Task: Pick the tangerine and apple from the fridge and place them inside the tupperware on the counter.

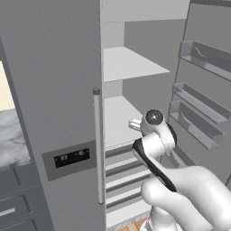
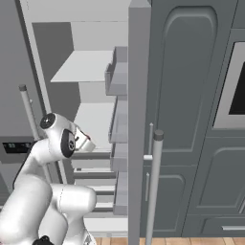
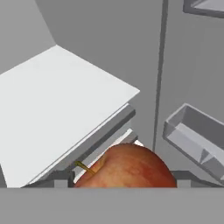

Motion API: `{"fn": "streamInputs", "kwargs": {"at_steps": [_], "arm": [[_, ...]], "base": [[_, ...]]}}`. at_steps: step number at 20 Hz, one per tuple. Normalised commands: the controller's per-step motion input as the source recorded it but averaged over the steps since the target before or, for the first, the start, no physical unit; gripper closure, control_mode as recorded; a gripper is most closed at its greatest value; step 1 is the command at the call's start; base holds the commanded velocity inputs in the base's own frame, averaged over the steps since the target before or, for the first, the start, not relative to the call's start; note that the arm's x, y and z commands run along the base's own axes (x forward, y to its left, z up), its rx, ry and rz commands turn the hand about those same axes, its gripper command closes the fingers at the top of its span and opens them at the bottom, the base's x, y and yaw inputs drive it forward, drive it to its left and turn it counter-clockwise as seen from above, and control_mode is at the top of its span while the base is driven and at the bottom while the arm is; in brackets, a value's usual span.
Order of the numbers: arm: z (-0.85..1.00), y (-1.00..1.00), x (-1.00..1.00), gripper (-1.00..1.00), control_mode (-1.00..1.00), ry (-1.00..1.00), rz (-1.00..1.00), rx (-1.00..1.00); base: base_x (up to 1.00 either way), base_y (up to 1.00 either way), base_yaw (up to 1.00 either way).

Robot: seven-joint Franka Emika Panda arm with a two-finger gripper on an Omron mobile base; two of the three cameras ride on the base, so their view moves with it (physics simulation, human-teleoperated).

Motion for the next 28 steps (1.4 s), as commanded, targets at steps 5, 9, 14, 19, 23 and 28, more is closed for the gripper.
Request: {"fn": "streamInputs", "kwargs": {"at_steps": [5, 9, 14, 19, 23, 28], "arm": [[0.79, -0.01, -0.98, 1.00, -1.00, 0.26, 0.00, 0.01], [0.66, 0.22, -0.98, 1.00, -1.00, 0.24, 0.08, 0.00], [0.95, 0.16, -0.88, 1.00, -1.00, 0.16, 0.10, 0.00], [0.74, 0.00, -0.79, 1.00, -1.00, 0.08, 0.13, 0.00], [0.17, 0.02, -0.31, 1.00, -1.00, 0.02, 0.26, 0.00], [-0.09, 0.05, 0.05, 1.00, -1.00, 0.04, 0.38, 0.00]], "base": [[0.00, 0.00, 0.00], [0.00, 0.00, 0.00], [0.00, 0.00, 0.00], [0.00, 0.00, 0.00], [0.00, 0.00, 0.00], [0.00, 0.00, 0.00]]}}
